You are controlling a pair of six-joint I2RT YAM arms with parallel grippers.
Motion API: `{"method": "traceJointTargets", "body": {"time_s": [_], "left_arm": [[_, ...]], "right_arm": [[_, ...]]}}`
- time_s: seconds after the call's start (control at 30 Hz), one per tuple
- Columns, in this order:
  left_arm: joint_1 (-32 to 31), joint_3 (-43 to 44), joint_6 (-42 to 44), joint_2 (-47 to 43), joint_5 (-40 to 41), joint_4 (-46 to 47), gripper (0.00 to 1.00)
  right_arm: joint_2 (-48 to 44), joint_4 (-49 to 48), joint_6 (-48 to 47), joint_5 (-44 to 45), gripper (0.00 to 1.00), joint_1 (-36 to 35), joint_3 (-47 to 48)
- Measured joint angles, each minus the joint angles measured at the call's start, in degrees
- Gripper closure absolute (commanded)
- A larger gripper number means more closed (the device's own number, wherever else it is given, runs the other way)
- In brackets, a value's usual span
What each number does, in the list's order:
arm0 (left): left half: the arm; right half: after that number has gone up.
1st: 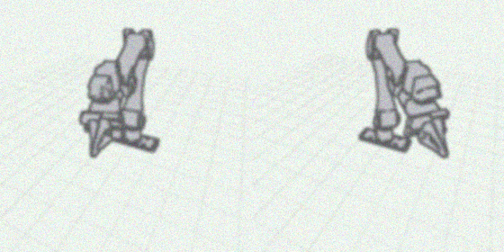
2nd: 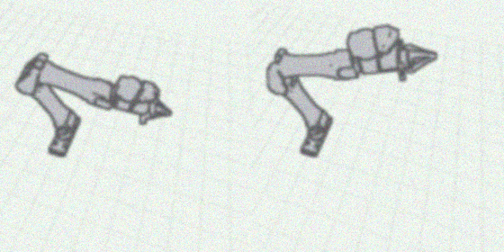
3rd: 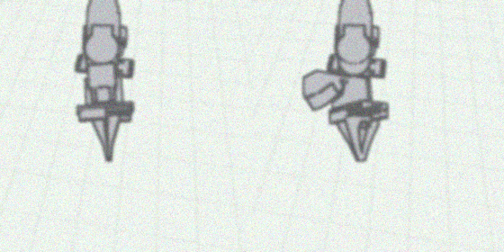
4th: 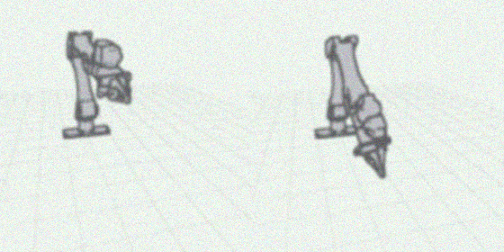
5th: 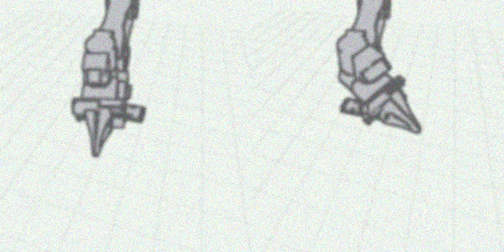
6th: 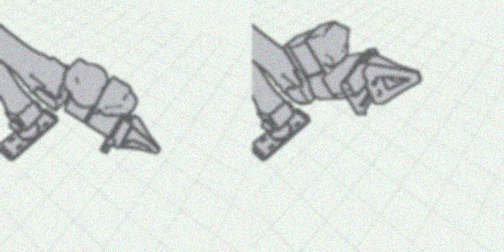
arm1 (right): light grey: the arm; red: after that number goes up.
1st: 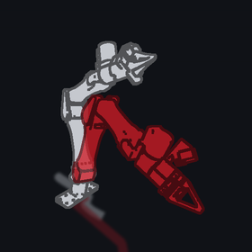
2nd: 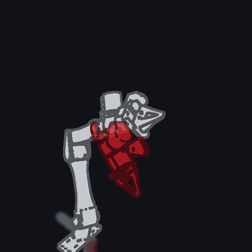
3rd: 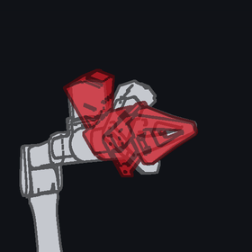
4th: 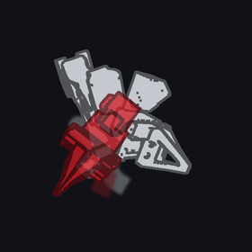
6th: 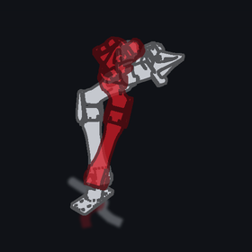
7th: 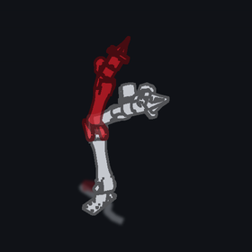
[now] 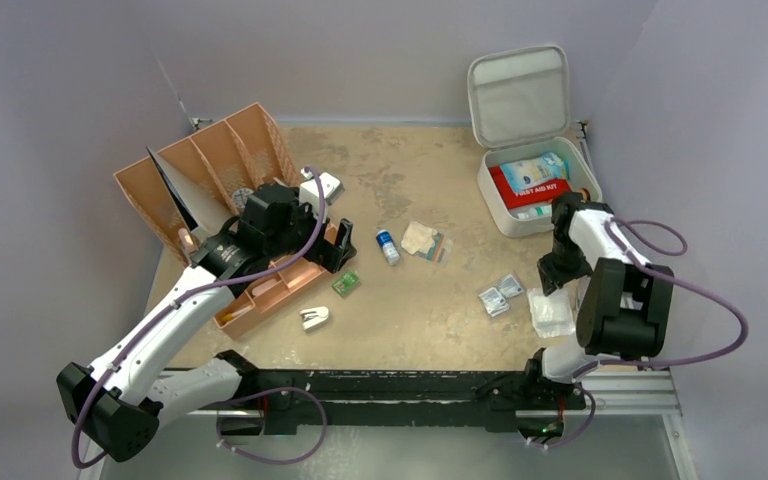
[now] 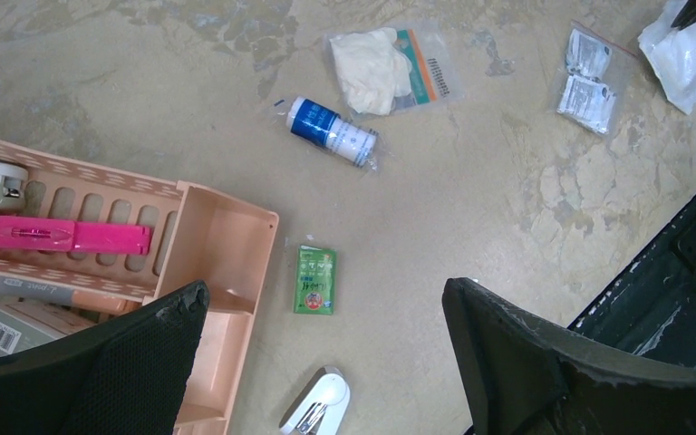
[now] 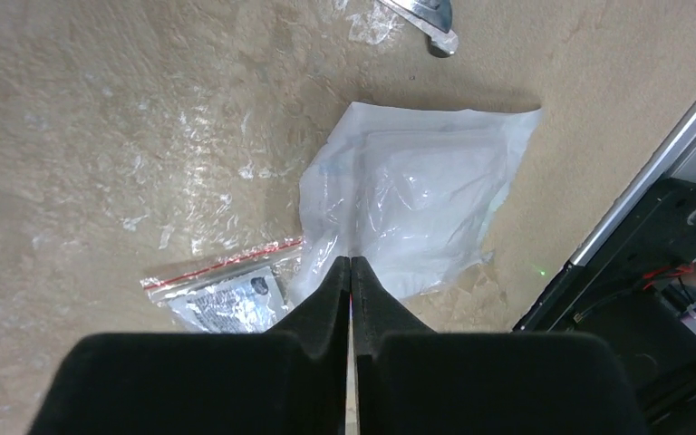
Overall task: Organize the medicine kit
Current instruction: Pick up the medical item at the center of the board.
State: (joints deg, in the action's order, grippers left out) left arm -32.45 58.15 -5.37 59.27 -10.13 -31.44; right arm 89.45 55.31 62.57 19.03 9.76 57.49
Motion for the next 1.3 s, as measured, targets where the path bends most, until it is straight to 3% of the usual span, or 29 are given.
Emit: {"method": "traceJointTargets", "body": {"time_s": [0.4, 0.63, 1.0, 1.3], "left_arm": [[0.00, 0.00, 0.00, 0.00, 0.81, 0.02, 0.01], [0.00, 0.00, 0.00, 0.00, 0.90, 0.02, 0.01], [0.00, 0.00, 0.00, 0.00, 1.40, 0.02, 0.01], [0.00, 0.00, 0.00, 0.00, 1.42, 0.02, 0.01]], "right_arm": [[-15.32, 0.04, -6.08, 1.42, 1.00, 0.00, 0.94], [-20.83, -5.79, -12.72, 1.05, 1.00, 0.00, 2.64], [-15.58, -14.51, -17.94, -0.79, 1.00, -0.04, 9.42], [-11.34, -23.39, -25.99, 3.10, 1.00, -2.84, 15.58]]}}
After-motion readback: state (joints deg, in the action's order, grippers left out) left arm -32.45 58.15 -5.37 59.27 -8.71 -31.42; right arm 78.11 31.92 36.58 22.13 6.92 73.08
